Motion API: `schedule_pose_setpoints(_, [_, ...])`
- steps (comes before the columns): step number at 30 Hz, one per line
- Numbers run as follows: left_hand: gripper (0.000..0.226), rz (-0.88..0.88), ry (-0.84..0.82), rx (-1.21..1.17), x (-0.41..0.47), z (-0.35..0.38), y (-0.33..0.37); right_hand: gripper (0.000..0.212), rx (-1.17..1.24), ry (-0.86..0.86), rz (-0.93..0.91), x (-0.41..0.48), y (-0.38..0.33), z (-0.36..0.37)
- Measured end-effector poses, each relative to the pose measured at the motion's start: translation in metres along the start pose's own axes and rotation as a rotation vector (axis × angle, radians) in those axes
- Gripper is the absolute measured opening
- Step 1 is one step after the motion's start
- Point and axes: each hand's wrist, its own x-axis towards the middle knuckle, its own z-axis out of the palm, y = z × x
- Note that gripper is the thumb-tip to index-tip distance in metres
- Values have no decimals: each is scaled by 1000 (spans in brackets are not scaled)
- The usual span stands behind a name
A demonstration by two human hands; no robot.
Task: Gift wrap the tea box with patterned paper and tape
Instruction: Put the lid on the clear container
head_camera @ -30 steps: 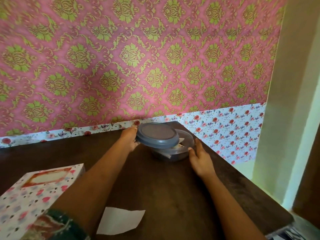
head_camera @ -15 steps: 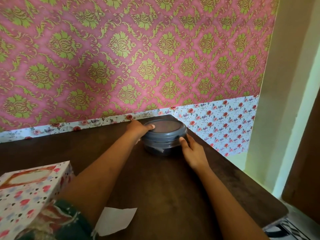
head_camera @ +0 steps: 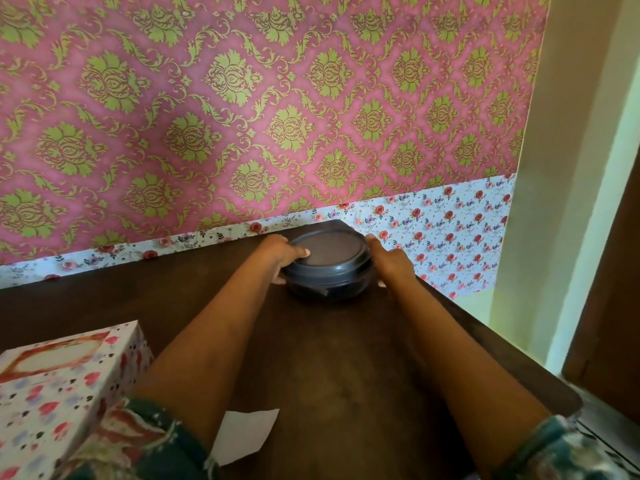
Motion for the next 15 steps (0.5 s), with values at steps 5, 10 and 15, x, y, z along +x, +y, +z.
schedule_pose_setpoints(5, [59, 12, -67, 50, -1, -6, 3, 72, 91, -33, 65, 38, 3, 6])
schedule_pose_setpoints(10, [60, 44, -72, 128, 7, -12, -5, 47, 153, -63, 102, 42, -4, 3])
schedule_pose_setpoints(15, [59, 143, -32, 255, 17, -14, -8, 22, 128, -157, 134, 52, -5, -3])
